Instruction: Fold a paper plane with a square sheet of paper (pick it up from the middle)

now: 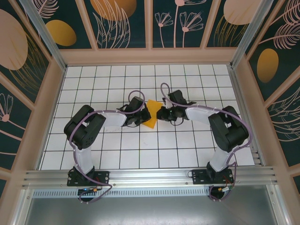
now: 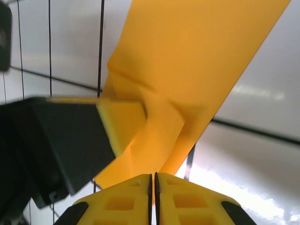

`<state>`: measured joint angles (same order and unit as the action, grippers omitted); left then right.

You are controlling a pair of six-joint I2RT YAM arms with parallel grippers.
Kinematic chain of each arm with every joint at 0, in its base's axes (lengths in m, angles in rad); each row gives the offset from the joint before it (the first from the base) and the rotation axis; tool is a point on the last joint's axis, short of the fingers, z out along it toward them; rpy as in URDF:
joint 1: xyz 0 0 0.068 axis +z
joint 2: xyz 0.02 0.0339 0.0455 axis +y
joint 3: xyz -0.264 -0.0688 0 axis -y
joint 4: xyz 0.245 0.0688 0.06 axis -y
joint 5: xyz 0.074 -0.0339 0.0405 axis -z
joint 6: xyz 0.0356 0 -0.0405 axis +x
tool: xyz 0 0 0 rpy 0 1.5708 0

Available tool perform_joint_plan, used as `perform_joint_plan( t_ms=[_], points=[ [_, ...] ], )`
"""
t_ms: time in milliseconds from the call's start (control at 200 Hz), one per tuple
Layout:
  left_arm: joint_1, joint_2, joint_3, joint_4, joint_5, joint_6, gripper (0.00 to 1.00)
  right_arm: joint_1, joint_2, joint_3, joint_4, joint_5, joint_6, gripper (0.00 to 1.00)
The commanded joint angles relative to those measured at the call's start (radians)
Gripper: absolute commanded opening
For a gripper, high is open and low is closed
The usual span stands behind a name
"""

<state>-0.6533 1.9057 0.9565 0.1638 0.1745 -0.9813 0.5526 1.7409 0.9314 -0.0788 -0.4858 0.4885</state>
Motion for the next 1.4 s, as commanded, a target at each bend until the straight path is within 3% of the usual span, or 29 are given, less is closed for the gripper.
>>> perform_joint_plan(
  t_ms=[0, 966, 1396],
  points=[
    [0.01, 0.05, -0.036, -0.108, -0.086, -0.005, 0.07, 0.043, -0.024, -0.028, 0.043, -0.067, 0.047, 0.12],
    [0.009, 0.024, -0.056, -0.095, -0.086, -0.023, 0.07, 0.095, 0.088, -0.028, 0.05, -0.097, 0.051, 0.1],
    [0.009, 0.013, -0.07, -0.085, -0.086, -0.028, 0.07, 0.087, 0.034, -0.042, 0.078, -0.094, 0.056, 0.11]
  ],
)
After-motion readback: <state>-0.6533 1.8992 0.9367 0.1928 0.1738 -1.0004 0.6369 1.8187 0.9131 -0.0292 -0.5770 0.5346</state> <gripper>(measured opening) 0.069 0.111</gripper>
